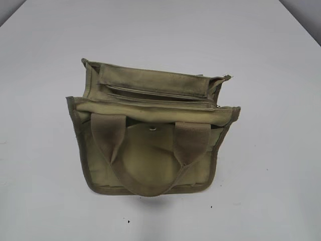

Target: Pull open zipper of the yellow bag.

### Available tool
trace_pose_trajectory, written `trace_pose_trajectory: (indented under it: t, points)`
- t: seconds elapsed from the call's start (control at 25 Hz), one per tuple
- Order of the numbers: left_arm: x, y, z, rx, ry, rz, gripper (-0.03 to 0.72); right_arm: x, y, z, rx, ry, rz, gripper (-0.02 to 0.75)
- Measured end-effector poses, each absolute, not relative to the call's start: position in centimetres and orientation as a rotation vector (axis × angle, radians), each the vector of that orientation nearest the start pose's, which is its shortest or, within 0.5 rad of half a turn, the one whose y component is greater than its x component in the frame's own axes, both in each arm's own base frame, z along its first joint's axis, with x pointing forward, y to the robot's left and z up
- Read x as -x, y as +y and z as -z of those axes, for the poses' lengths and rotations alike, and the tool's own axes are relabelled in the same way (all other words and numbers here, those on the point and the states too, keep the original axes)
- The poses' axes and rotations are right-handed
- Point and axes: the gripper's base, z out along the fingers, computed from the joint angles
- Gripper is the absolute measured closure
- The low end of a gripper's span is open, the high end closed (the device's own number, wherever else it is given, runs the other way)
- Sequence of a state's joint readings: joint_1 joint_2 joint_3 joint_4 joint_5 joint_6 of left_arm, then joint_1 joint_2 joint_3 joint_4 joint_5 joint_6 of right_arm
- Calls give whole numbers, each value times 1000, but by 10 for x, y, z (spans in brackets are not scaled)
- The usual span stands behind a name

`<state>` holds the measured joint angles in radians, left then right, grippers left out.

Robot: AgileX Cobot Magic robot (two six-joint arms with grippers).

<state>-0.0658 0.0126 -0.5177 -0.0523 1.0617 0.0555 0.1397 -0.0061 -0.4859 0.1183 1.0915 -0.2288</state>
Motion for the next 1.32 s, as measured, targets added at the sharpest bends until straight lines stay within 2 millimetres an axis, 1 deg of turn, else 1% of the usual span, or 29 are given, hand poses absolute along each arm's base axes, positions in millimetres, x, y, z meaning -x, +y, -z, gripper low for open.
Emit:
trace_pose_trajectory:
  t: [0.16,0.36,0.56,0.88,1.32]
  points:
    - [7,-4,-282,-56,2027,25,250,7,9,-271,386,2043,-88,237]
    - [8,-4,-282,-58,2020,26,250,7,9,-271,384,2043,-87,237]
    - [8,-4,-282,-58,2020,26,251,6,9,-271,316,2054,-45,237]
    - [8,-4,-282,-58,2020,26,251,6,10,-271,264,2061,-15,237]
    - [8,-4,-282,-58,2020,26,251,6,10,-271,259,2062,-13,237]
